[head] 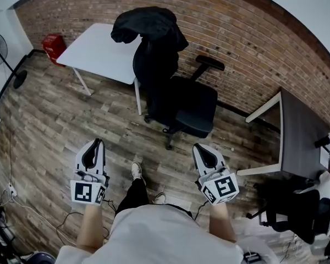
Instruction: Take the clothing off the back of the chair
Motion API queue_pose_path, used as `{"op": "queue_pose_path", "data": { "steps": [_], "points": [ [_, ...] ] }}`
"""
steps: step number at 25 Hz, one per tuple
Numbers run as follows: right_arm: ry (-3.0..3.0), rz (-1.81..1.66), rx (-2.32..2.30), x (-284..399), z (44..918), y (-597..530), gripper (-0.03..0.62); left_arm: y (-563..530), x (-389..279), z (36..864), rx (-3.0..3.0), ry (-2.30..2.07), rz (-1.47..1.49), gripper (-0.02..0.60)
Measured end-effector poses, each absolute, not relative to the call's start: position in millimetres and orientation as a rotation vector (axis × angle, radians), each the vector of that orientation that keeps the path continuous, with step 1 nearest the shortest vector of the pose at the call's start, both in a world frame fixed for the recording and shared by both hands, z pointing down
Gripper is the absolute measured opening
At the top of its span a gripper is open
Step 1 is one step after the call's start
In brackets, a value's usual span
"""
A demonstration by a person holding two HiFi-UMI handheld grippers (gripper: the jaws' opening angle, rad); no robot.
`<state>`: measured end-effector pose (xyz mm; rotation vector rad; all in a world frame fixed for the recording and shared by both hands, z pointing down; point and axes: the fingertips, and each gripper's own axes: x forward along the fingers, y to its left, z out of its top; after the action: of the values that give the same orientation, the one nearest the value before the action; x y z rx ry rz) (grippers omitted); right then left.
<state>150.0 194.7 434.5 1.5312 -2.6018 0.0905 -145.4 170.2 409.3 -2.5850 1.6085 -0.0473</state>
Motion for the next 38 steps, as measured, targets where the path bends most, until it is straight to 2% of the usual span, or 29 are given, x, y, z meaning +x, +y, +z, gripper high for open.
{"op": "queue_pose_path", "data": {
  "steps": [7,15,21,31,38],
  "points": [
    [-2.533,0.098,1.553,143.3,432.4,122.3,0.021,76.8,-135.1,405.0,-2.634,1.523,0.027,0.048],
    [-2.539,0.04,1.488,82.9,408.9,16.2,0.021,-23.0,-184.8,396.3,-2.681,1.541,0.146,0.048],
    [-2.534,0.04,1.487,54.8,407.1,-23.6,0.021,-58.8,-181.0,387.0,-2.767,1.431,0.235,0.048],
    [-2.494,0.051,1.561,97.4,405.4,-69.1,0.021,-110.8,-125.6,390.6,-2.852,1.309,0.214,0.048],
    [-2.56,-0.031,1.537,126.1,388.9,-118.9,0.021,-138.8,-119.7,358.7,-2.715,1.364,0.198,0.048]
  ]
}}
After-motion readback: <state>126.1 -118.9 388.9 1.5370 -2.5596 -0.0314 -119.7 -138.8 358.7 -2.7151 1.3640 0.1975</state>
